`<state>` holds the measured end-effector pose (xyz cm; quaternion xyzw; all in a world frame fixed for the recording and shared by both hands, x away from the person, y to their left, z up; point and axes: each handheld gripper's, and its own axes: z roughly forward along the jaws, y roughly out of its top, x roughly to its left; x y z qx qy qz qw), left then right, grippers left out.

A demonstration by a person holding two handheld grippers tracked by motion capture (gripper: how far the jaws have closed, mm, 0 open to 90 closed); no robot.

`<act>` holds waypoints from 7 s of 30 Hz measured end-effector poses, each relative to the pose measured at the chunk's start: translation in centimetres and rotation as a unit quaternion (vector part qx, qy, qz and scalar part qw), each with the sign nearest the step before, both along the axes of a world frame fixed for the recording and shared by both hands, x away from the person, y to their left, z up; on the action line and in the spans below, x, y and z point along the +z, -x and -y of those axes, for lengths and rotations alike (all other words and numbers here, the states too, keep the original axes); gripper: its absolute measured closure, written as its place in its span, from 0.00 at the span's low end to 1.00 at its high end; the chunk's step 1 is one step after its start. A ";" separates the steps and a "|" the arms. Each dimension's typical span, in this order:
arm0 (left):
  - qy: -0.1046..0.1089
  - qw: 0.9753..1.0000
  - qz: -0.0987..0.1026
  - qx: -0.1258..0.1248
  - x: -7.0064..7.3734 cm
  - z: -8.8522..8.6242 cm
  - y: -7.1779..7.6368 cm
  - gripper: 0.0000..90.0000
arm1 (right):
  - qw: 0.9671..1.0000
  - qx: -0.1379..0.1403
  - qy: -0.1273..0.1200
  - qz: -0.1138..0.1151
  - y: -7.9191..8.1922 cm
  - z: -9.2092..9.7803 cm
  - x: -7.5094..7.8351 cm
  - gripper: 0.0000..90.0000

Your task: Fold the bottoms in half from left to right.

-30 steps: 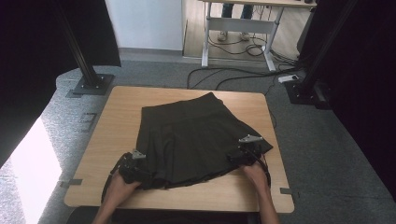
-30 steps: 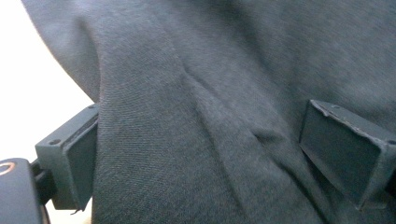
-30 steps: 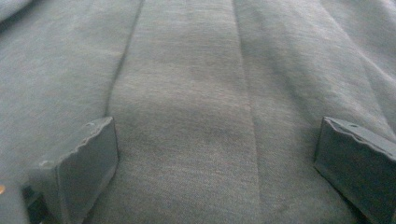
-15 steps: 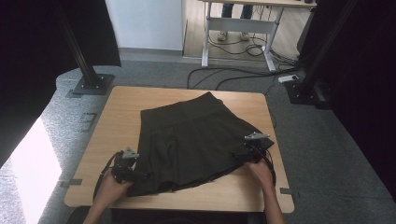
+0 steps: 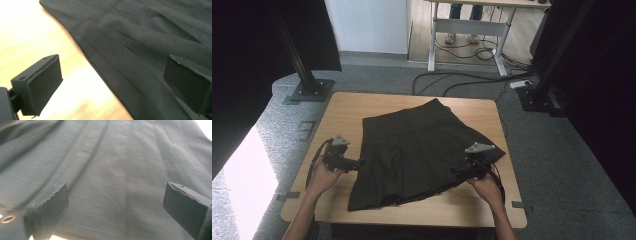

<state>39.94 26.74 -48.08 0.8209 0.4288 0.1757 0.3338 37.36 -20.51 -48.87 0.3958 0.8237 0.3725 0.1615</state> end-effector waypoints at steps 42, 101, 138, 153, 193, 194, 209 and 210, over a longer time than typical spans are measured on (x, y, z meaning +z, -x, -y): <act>-0.020 0.999 -0.024 0.028 -2.9 1.6 -12.9 0.00 | 0.960 0.278 0.011 -0.023 3.7 -23.7 -1.1 0.00; -0.031 0.995 -0.074 0.057 -3.4 3.8 -14.0 0.91 | 0.964 0.260 0.042 -0.025 3.8 -26.3 -4.2 0.91; -0.006 0.997 0.048 0.059 10.8 6.8 -13.3 0.93 | 0.973 0.214 -0.058 0.069 1.3 -14.9 10.3 0.92; -0.007 0.996 0.080 0.048 9.8 15.1 -17.9 0.95 | 0.993 0.090 -0.057 0.060 -3.7 -5.0 9.2 0.92; 0.023 0.996 0.057 -0.061 3.2 17.9 -9.4 0.16 | 0.994 -0.111 0.020 0.003 -9.7 3.8 1.1 0.32; 0.022 0.996 0.058 -0.060 2.9 17.6 -9.0 0.16 | 0.992 -0.127 0.027 0.000 -10.1 4.2 0.9 0.32; 0.019 0.997 0.025 -0.074 -2.4 17.5 -2.4 0.08 | 0.992 -0.129 0.017 -0.004 -10.6 5.4 0.4 0.38; 0.012 0.997 0.023 -0.075 -2.9 17.8 -2.1 0.07 | 0.992 -0.122 0.017 -0.010 -10.6 5.3 -0.2 0.40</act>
